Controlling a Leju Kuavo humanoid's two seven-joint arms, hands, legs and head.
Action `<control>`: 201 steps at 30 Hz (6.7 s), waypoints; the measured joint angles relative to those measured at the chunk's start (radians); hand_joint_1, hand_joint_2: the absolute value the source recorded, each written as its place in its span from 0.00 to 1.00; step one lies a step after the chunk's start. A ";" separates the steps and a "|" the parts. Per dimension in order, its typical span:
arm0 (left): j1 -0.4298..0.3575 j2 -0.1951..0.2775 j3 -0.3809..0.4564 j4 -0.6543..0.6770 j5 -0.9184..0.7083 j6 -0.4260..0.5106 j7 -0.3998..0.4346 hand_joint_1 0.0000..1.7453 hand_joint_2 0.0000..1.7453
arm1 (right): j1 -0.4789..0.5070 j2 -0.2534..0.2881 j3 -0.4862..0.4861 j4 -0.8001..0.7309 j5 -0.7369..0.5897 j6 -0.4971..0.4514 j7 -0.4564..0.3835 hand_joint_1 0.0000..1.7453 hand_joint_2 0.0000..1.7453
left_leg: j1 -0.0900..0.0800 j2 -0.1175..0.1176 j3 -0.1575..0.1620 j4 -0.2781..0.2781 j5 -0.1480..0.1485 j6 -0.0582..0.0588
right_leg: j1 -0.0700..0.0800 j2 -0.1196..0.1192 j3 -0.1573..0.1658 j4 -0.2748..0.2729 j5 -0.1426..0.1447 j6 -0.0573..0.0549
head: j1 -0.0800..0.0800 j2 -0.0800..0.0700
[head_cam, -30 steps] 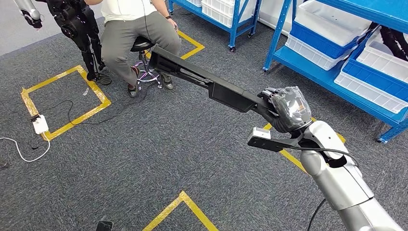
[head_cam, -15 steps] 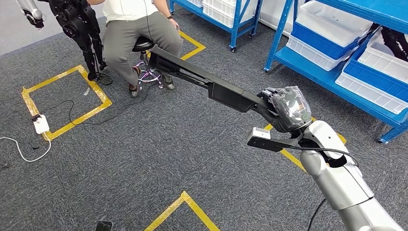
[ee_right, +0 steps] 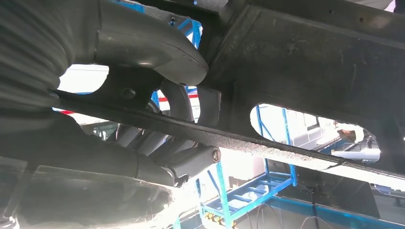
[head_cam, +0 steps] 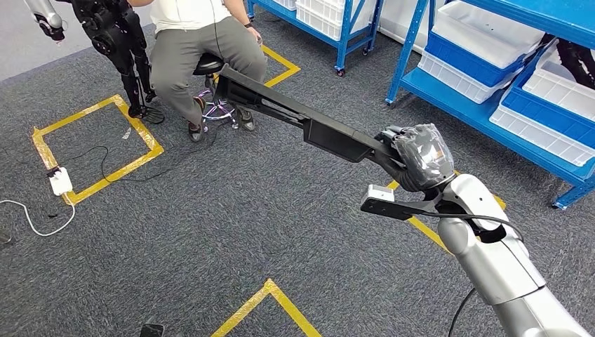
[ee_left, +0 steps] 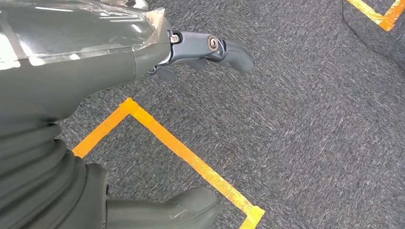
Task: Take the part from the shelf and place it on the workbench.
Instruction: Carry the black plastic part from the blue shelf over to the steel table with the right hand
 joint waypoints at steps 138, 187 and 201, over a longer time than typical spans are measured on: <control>-0.028 -0.004 0.010 0.060 -0.015 -0.035 0.011 0.00 1.00 | 0.018 0.015 -0.001 0.006 -0.028 -0.055 0.023 1.00 1.00 | -0.002 0.000 -0.002 0.006 -0.005 0.007 | -0.011 0.000 0.000 -0.001 0.000 0.001 | 0.000 0.000; -0.033 -0.001 0.009 0.068 -0.010 -0.034 0.008 0.00 1.00 | -0.015 0.015 0.022 0.041 -0.074 -0.048 0.036 1.00 1.00 | -0.009 -0.018 0.007 -0.008 -0.001 0.009 | -0.004 0.068 -0.012 -0.014 0.023 -0.012 | 0.003 0.000; -0.033 -0.001 0.009 0.070 -0.010 -0.034 0.008 0.00 1.00 | -0.015 0.014 0.037 0.044 -0.061 -0.045 0.033 1.00 1.00 | -0.009 -0.017 0.006 -0.008 0.000 0.011 | -0.006 0.067 -0.015 -0.013 0.025 -0.009 | 0.002 0.000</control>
